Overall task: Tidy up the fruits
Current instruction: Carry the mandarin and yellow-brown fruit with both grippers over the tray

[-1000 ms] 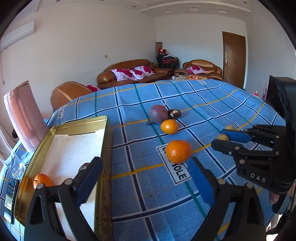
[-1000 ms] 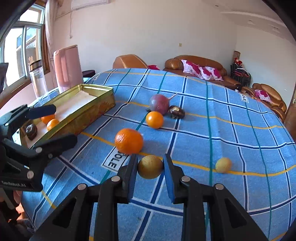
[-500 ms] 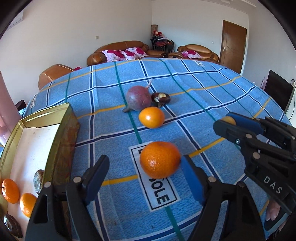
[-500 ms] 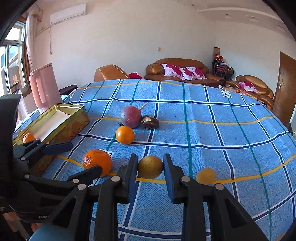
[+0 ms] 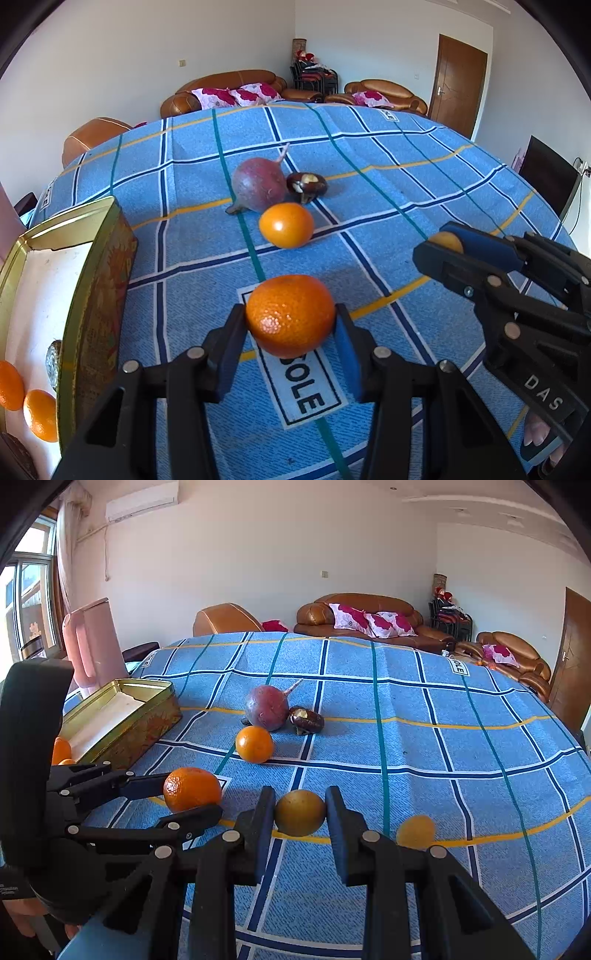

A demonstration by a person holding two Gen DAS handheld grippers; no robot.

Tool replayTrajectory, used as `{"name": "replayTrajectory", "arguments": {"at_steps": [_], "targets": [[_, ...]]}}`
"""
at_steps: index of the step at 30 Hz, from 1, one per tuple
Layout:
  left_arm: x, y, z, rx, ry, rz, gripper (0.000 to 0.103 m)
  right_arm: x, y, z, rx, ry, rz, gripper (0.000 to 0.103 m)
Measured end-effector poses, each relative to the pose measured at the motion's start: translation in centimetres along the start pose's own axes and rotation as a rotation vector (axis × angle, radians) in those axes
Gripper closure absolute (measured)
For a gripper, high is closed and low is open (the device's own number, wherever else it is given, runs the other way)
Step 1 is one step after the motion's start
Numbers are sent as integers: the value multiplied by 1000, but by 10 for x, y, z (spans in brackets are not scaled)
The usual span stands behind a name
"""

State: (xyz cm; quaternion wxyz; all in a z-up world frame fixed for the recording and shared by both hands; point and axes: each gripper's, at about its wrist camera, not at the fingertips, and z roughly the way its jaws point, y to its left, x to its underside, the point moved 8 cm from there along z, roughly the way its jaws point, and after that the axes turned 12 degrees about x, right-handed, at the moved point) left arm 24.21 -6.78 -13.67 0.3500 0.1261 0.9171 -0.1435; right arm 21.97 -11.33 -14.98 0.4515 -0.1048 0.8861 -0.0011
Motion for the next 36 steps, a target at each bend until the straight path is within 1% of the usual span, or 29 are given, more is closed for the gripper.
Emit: {"name": "replayTrajectory", "arguments": {"at_steps": [9,19,36], "targets": [[-6,-2,-15,11,-74,12,55,-2,2,-10,-29,-39,-3,73],[-10,-1,-32,6,-158,11,55,-4,6,-17,-46,-75,-18,73],[-13,-1,-50,-26,-251,16,55,-8,9,-28,-75,-142,-27,73]]}}
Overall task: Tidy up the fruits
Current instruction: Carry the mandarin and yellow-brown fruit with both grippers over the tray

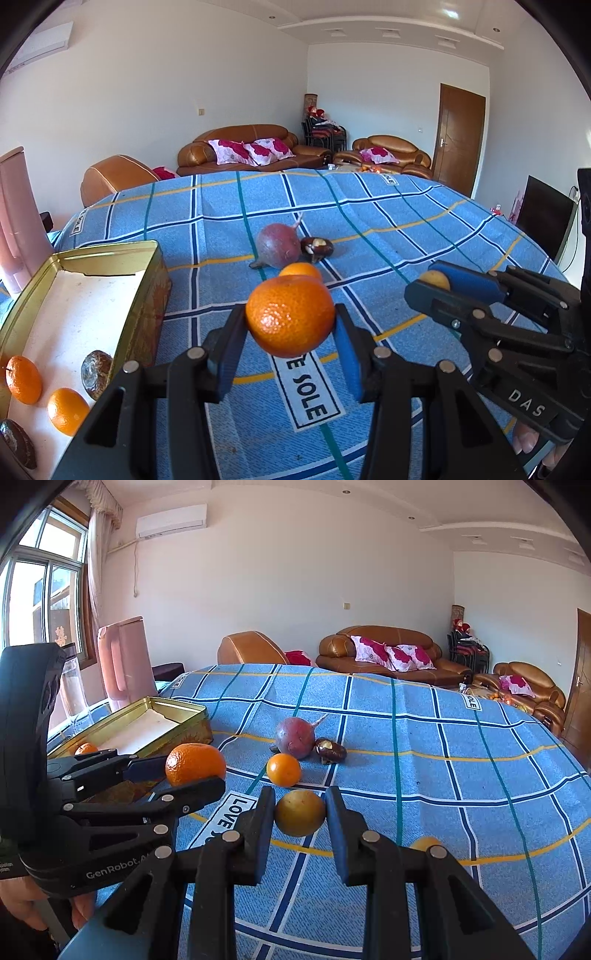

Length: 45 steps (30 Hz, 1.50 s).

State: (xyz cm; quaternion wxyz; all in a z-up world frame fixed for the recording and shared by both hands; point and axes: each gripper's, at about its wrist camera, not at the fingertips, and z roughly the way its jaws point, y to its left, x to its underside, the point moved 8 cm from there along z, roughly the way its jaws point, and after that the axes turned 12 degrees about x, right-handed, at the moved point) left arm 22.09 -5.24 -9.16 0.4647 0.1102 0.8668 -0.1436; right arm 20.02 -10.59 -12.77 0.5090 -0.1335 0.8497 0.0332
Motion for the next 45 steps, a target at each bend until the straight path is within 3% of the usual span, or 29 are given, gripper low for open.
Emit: {"name": "replayTrajectory", "arguments": {"at_steps": [45], "targets": [[-12,-9,-43,-58,-204,64,55,-6,1,-26,-20,-141,-7,73]]}}
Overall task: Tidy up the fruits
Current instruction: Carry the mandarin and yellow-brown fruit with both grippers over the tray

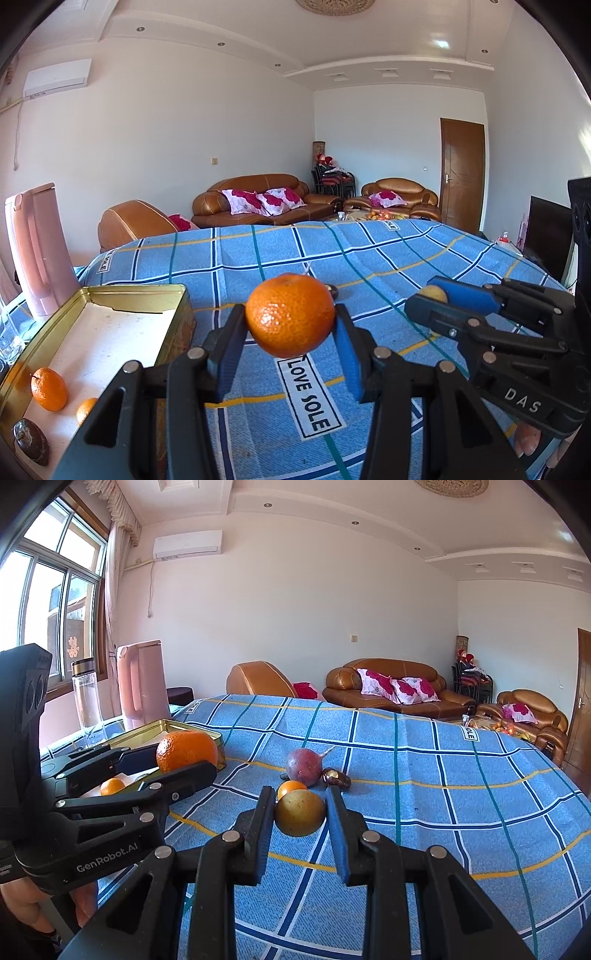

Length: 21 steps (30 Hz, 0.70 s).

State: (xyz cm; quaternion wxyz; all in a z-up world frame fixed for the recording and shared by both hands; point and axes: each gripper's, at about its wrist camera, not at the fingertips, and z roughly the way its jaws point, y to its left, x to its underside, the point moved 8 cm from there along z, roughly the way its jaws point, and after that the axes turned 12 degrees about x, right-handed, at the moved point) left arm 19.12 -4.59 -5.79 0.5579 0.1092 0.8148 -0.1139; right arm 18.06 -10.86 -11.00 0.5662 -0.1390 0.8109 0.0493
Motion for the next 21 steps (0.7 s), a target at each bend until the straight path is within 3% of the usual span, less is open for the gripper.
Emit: {"name": "replayTrajectory", "arguments": {"at_steps": [21], "targets": [[-6,-4,-16,-35,-74,27,55,-1,1,-12,-15,-60,0,73]]}}
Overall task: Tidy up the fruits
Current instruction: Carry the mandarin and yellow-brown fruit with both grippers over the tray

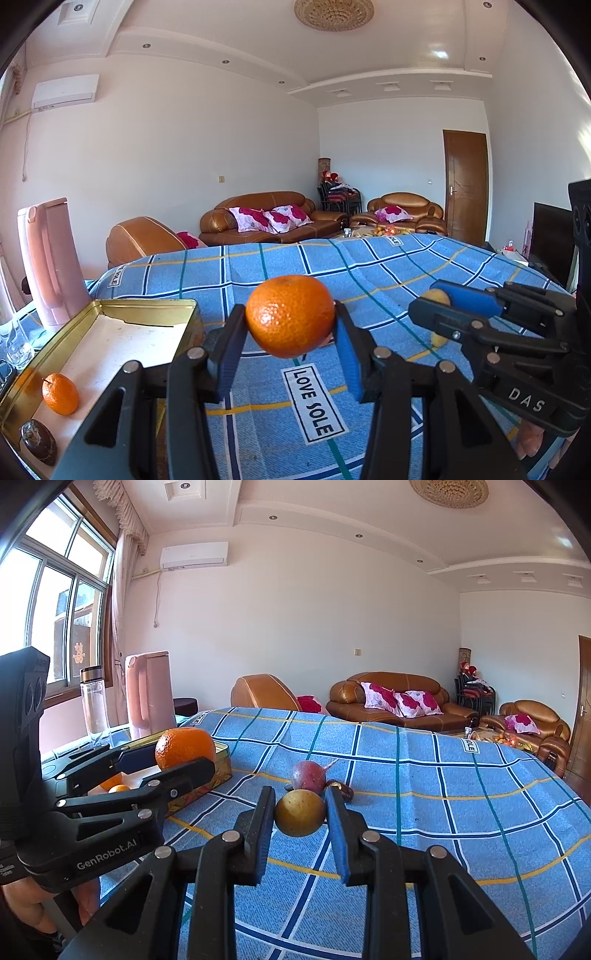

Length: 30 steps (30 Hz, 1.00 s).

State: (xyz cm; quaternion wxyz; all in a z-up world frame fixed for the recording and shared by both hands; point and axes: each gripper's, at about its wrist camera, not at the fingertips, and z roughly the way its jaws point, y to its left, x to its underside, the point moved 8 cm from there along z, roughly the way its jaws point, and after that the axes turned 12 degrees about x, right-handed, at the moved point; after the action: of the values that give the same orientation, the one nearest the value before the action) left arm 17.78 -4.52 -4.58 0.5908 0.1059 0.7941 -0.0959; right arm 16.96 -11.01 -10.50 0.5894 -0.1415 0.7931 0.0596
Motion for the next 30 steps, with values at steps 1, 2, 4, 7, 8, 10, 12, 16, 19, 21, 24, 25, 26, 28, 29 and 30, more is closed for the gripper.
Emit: {"name": "replayTrajectory", "arguments": {"at_steps": [1,2,4,7,8,10,12,16,19,21,24,25,26,28,29,30], "targets": [[-1,0,-1,-3,-5,3,55,0,0,-1,0,-4,0,73],[-1,0,-2,-4,-8,6,55,0,0,-2,-1,-7,1,73],[-1,0,-3,-8,-9,7,55,0,-1,-3,-3,-13,2,73],[0,2,-4,-15,-8,4,55,-1,0,-3,-6,-14,-1,73],[0,2,-4,-14,-7,4,55,-1,1,-3,-5,-14,-3,73],[0,2,-5,-17,-5,5,55,-1,1,-3,-4,-13,-5,73],[1,2,-5,-18,-4,6,55,-1,1,-2,-3,-6,-10,73],[1,4,-5,-17,-2,2,55,-2,4,-2,-5,-10,-15,73],[2,5,-7,-18,0,-1,55,-3,7,-1,-10,-8,-21,73],[2,6,-9,-16,1,0,55,-3,9,1,-15,-2,-24,73],[2,6,-9,-16,1,-1,55,-3,12,4,-21,5,-30,73],[3,7,-10,-16,2,-3,55,-3,14,4,-22,6,-32,73],[3,8,-10,-16,2,-4,55,-3,15,4,-22,6,-35,73],[4,10,-12,-19,2,-7,55,-4,18,5,-23,6,-42,73],[4,12,-13,-22,3,-8,55,-4,20,5,-24,5,-45,73],[5,14,-15,-25,3,-9,55,-3,21,4,-25,4,-49,73]]}}
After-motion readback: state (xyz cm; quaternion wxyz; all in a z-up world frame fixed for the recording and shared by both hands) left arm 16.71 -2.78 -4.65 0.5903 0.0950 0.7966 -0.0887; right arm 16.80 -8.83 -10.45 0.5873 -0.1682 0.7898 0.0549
